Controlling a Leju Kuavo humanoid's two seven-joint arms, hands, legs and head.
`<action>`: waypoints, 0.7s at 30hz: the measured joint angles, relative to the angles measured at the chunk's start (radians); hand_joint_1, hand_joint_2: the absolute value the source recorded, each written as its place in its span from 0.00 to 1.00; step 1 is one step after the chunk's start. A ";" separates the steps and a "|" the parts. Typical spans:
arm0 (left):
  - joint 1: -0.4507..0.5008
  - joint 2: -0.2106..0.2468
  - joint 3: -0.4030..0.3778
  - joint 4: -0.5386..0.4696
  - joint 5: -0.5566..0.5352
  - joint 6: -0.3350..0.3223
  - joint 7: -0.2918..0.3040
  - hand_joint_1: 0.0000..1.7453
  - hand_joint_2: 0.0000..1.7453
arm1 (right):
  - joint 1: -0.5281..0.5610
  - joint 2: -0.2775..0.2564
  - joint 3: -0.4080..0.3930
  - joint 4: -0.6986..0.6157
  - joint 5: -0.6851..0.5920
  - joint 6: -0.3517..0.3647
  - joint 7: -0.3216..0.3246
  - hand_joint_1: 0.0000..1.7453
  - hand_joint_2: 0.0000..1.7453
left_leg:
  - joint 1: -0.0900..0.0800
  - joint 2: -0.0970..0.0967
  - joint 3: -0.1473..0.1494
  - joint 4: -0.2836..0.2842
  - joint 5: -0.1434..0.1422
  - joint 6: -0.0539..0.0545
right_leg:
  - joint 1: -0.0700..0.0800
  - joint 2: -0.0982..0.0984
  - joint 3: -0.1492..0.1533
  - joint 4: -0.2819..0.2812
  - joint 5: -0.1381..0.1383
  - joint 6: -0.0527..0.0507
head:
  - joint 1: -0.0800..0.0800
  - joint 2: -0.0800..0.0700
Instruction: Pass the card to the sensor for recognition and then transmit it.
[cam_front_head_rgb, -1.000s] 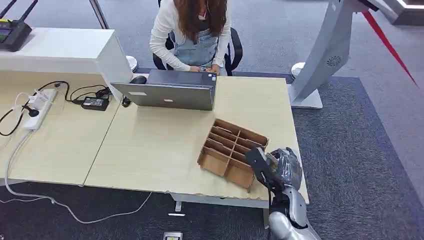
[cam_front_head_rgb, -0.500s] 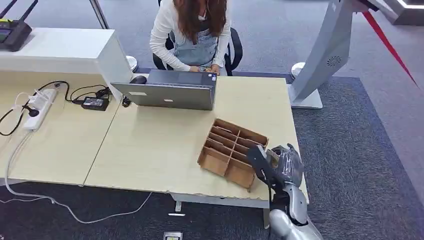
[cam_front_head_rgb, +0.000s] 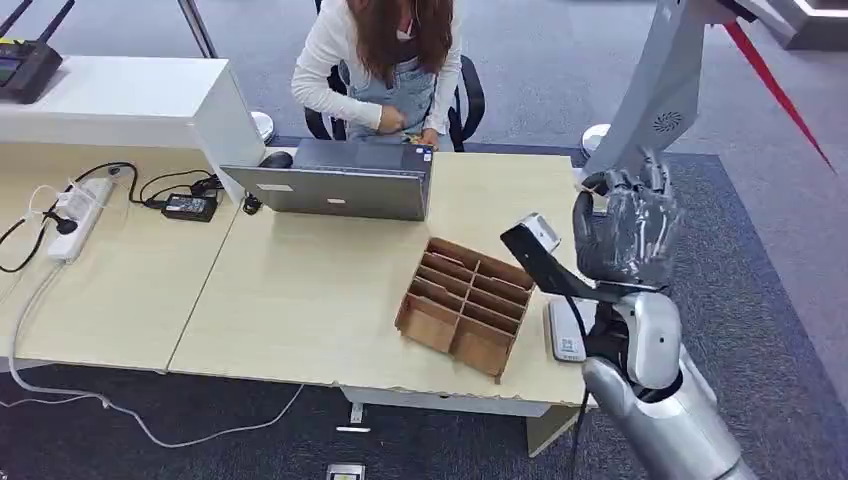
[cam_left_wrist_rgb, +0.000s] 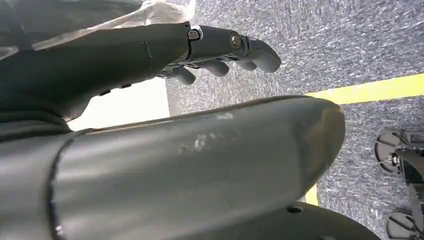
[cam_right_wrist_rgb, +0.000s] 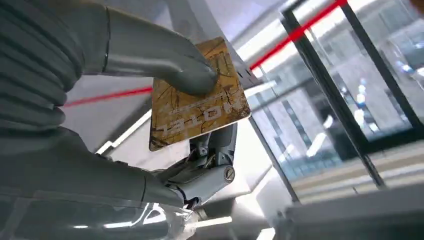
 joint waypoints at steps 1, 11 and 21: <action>0.000 0.000 0.000 0.000 -0.002 0.000 -0.002 0.00 0.00 | -0.009 -0.003 0.002 -0.015 0.019 0.010 0.000 1.00 1.00 | 0.000 0.000 0.000 0.000 0.000 0.000 | 0.000 0.000 0.000 0.000 0.000 0.000 | 0.000 0.000; 0.000 0.000 0.000 0.000 -0.010 -0.010 -0.011 0.00 0.00 | -0.145 -0.023 0.027 -0.147 0.120 0.136 0.004 1.00 1.00 | 0.000 0.000 0.000 0.000 0.000 0.000 | 0.000 0.000 0.000 0.000 0.000 0.000 | 0.000 0.000; -0.004 0.000 -0.002 0.000 -0.031 -0.018 -0.029 0.00 0.00 | -0.191 0.020 0.063 -0.147 -0.055 0.098 -0.053 1.00 1.00 | 0.001 0.000 -0.001 0.000 0.000 0.000 | 0.001 0.000 0.000 0.000 0.000 0.000 | 0.000 0.000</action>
